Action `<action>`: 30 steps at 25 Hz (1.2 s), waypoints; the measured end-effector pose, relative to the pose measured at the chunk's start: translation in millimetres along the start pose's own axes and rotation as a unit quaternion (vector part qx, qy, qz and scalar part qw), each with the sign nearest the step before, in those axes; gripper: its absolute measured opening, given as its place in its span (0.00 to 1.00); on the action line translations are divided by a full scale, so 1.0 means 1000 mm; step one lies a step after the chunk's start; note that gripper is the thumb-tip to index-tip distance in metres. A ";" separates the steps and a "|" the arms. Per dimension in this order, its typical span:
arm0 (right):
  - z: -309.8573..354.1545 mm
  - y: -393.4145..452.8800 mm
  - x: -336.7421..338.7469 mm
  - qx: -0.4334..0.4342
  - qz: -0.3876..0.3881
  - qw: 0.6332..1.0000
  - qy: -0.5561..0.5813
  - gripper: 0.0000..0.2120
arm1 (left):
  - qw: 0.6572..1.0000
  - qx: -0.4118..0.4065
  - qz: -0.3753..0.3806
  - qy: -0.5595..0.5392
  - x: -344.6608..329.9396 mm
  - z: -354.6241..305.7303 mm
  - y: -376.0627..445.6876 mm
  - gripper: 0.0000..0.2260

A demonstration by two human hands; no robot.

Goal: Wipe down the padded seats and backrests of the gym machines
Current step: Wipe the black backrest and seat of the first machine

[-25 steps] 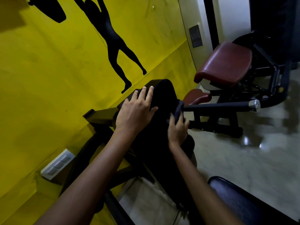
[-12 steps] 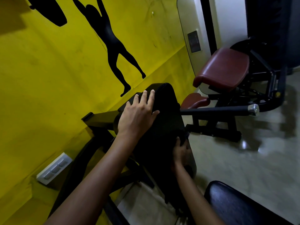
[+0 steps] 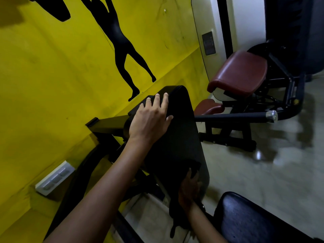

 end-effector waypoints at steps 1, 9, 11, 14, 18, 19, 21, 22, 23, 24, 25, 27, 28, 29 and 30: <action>0.011 -0.015 -0.006 0.028 -0.003 1.000 -0.013 0.25 | 1.000 0.003 -0.007 0.011 -0.002 0.001 0.001 0.30; -0.023 -0.024 -0.003 0.203 -0.025 0.977 -0.054 0.22 | 0.987 -0.050 -0.126 0.081 -0.061 -0.053 -0.034 0.34; -0.022 0.001 0.005 0.120 -0.016 0.992 -0.031 0.21 | 0.976 -0.121 -0.137 0.116 -0.080 -0.047 -0.049 0.28; -0.007 -0.012 -0.002 0.135 0.009 0.990 -0.036 0.27 | 0.955 -0.194 -0.148 0.170 -0.099 -0.038 -0.055 0.20; -0.018 -0.024 -0.009 0.282 0.034 0.959 -0.027 0.43 | 0.952 -0.206 -0.166 0.156 -0.106 -0.039 -0.051 0.19; -0.022 -0.008 -0.004 0.253 0.031 0.966 -0.037 0.47 | 0.953 -0.204 -0.168 0.151 -0.107 -0.040 -0.052 0.19; -0.021 0.029 0.013 0.167 0.043 0.983 -0.060 0.43 | 0.949 -0.204 -0.187 0.148 -0.108 -0.040 -0.053 0.18; -0.017 0.044 0.022 0.114 0.064 0.989 -0.072 0.33 | 0.947 -0.201 -0.200 0.152 -0.108 -0.040 -0.053 0.18; -0.014 0.058 0.028 0.067 0.077 0.992 -0.070 0.26 | 0.947 -0.199 -0.202 0.153 -0.107 -0.040 -0.054 0.18; -0.008 0.067 0.033 0.030 0.077 0.995 -0.055 0.25 | 0.945 -0.202 -0.211 0.148 -0.109 -0.041 -0.054 0.18; -0.001 0.072 0.034 0.017 0.067 0.996 -0.053 0.25 | 0.946 -0.202 -0.207 0.145 -0.109 -0.042 -0.054 0.18; 0.022 0.067 0.026 0.083 0.037 0.994 -0.061 0.25 | 0.947 -0.202 -0.215 0.128 -0.110 -0.043 -0.053 0.18; 0.033 0.060 0.019 0.139 0.024 0.988 -0.070 0.24 | 0.946 -0.204 -0.219 0.126 -0.108 -0.042 -0.054 0.17; 0.039 0.054 0.015 0.189 0.015 0.979 -0.069 0.24 | 0.945 -0.203 -0.222 0.127 -0.107 -0.043 -0.055 0.17; 0.044 0.050 0.015 0.219 0.006 0.973 -0.070 0.23 | 0.944 -0.200 -0.227 0.129 -0.106 -0.042 -0.054 0.17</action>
Point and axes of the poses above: each hand's wrist, its own y-axis towards the middle knuckle, its own x-axis out of the back of the hand, z = x × y, the point moved 2 cm from there along y, towards the middle knuckle, and after that the axes turned 13 degrees about z, right-handed, at the moved point
